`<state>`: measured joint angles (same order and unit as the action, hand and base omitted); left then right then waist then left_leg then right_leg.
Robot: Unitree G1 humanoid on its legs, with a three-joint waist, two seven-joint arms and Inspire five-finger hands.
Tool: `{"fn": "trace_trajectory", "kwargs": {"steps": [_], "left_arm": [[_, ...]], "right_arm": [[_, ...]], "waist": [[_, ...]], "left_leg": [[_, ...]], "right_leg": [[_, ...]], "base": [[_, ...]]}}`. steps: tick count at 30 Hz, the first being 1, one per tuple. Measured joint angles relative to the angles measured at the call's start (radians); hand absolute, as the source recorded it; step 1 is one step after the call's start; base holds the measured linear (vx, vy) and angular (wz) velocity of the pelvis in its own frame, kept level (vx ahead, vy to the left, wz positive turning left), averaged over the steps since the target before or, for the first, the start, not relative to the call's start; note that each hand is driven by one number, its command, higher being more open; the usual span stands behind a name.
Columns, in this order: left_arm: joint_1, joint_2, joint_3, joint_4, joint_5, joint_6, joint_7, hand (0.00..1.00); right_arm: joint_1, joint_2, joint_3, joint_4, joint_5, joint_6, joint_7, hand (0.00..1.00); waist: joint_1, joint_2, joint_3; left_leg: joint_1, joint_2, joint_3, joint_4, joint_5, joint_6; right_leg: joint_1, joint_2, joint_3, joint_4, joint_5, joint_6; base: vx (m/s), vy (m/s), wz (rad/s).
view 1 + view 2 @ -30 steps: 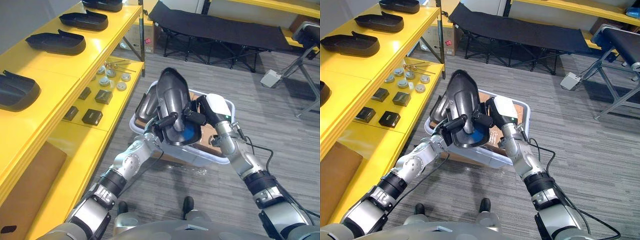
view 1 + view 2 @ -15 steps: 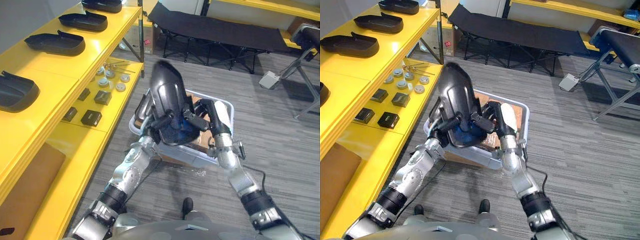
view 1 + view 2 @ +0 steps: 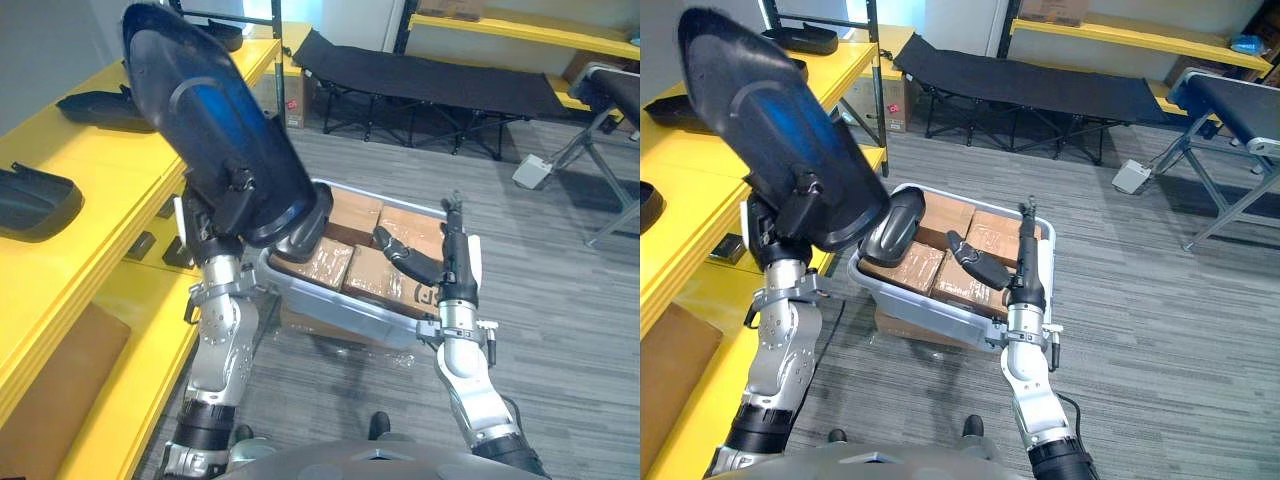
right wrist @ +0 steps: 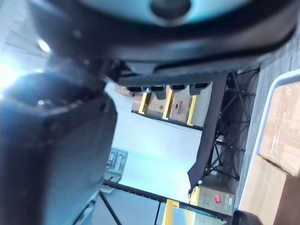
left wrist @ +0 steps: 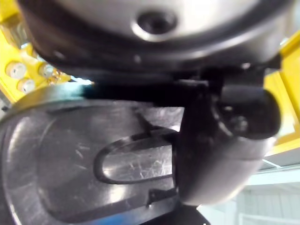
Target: Walk over and take three plastic housings, then place them on the shelf
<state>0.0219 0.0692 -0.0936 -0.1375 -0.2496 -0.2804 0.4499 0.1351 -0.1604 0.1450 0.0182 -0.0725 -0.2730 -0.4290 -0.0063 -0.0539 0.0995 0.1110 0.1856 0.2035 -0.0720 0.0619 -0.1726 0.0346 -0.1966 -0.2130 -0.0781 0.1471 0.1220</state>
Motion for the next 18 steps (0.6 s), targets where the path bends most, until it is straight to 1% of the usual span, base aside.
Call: {"fn": "trace_trajectory", "kwargs": {"steps": [4,5,7,9,11,13,15,16,18], "left_arm": [[0.039,-0.019,0.006,-0.003,0.040,0.000,0.031,0.00],[0.055,-0.026,0.018,-0.014,0.066,-0.001,0.037,0.00],[0.095,-0.027,0.023,-0.058,0.069,-0.006,0.047,0.00],[0.143,-0.034,0.035,-0.108,0.073,-0.029,0.050,0.00],[0.166,-0.034,0.047,-0.133,0.073,-0.046,0.051,0.00],[0.183,-0.034,0.059,-0.158,0.073,-0.052,0.051,0.00],[0.188,-0.034,0.063,-0.171,0.073,-0.053,0.058,0.00],[0.191,-0.034,0.064,-0.172,0.073,-0.053,0.063,0.00],[0.227,-0.034,0.075,-0.192,0.087,-0.053,0.088,0.00]], "right_arm": [[0.039,0.002,-0.014,-0.003,0.084,0.000,0.014,1.00],[0.055,0.005,-0.019,-0.003,0.100,0.000,0.020,1.00],[0.085,0.011,-0.028,-0.003,0.140,0.000,0.033,1.00],[0.134,0.022,-0.044,-0.002,0.182,0.000,0.051,1.00],[0.162,0.026,-0.048,-0.002,0.203,-0.001,0.059,1.00],[0.170,0.039,-0.049,-0.002,0.207,-0.009,0.064,1.00],[0.166,0.049,-0.039,-0.002,0.234,-0.041,0.071,1.00],[0.163,0.048,-0.031,-0.002,0.242,-0.046,0.073,1.00],[0.152,0.047,0.002,-0.002,0.247,-0.068,0.077,1.00]], "waist": [[0.000,0.011,-0.006],[-0.002,0.015,-0.009],[-0.004,0.021,-0.012],[-0.002,0.030,-0.017],[0.000,0.035,-0.019],[-0.001,0.036,-0.020],[0.005,0.037,-0.021],[0.005,0.037,-0.021],[0.007,0.041,-0.022]], "left_leg": [[0.000,0.000,0.002,0.000,-0.003,-0.001],[0.000,0.001,0.002,0.000,-0.005,-0.002],[0.000,0.001,0.004,0.001,-0.007,-0.003],[-0.002,0.001,0.005,0.011,-0.014,-0.001],[-0.003,0.002,0.006,0.023,-0.022,0.001],[-0.007,0.003,0.006,0.034,-0.030,0.001],[-0.019,0.002,0.002,0.040,-0.032,0.001],[-0.019,0.003,0.000,0.041,-0.033,0.002],[-0.027,0.003,-0.008,0.055,-0.044,0.008]], "right_leg": [[-0.001,0.000,0.000,0.000,-0.005,0.001],[-0.001,0.000,0.000,0.000,-0.006,0.002],[-0.002,0.000,0.001,0.000,-0.009,0.002],[0.000,0.000,0.001,0.000,-0.011,0.005],[0.004,0.000,0.002,0.000,-0.011,0.009],[0.004,-0.001,0.002,0.000,-0.011,0.009],[0.003,-0.002,0.000,0.000,-0.011,0.009],[0.004,-0.002,-0.001,0.000,-0.011,0.009],[0.005,-0.003,-0.005,0.000,-0.013,0.010]], "base": [[0.00,0.002,-0.01],[0.00,0.000,0.00],[0.00,0.000,0.00],[0.03,0.010,-0.01],[0.00,0.000,0.00],[0.00,0.000,0.00],[0.00,0.004,0.02],[0.00,0.000,0.00],[-0.01,0.009,0.05]]}}
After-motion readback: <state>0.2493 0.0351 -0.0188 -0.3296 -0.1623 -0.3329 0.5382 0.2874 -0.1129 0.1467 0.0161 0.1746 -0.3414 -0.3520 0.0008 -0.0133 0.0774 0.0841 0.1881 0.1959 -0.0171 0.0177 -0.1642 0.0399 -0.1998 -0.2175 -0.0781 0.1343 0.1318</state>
